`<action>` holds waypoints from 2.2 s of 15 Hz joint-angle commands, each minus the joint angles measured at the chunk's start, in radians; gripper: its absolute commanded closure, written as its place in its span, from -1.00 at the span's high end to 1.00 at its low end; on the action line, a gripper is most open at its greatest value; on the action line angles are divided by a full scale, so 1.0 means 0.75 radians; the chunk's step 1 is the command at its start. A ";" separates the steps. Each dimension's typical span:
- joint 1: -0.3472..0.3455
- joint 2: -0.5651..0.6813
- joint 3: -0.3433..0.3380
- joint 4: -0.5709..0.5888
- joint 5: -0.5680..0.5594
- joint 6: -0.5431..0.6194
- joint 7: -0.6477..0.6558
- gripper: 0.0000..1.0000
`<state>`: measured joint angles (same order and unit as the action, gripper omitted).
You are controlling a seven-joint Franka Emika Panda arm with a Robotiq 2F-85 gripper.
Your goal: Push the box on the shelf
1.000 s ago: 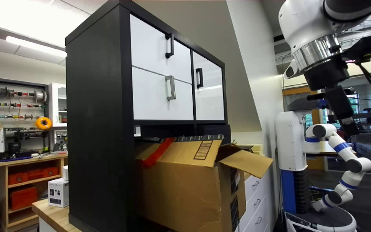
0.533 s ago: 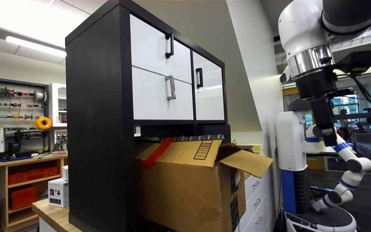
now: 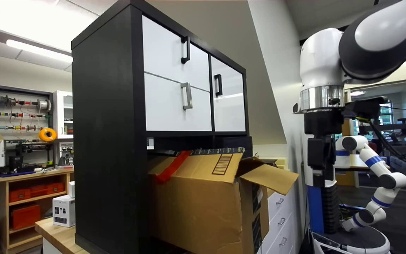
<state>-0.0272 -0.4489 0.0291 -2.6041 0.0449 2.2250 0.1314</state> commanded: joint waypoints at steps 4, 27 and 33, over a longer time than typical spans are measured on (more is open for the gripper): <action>0.038 0.118 -0.041 -0.018 0.079 0.327 -0.116 1.00; 0.076 0.670 -0.017 0.288 0.968 0.942 -0.990 0.06; 0.072 0.746 0.001 0.380 1.223 0.964 -1.250 -0.70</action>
<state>0.0276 0.0494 0.0170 -2.4101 0.8840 2.9085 -0.7190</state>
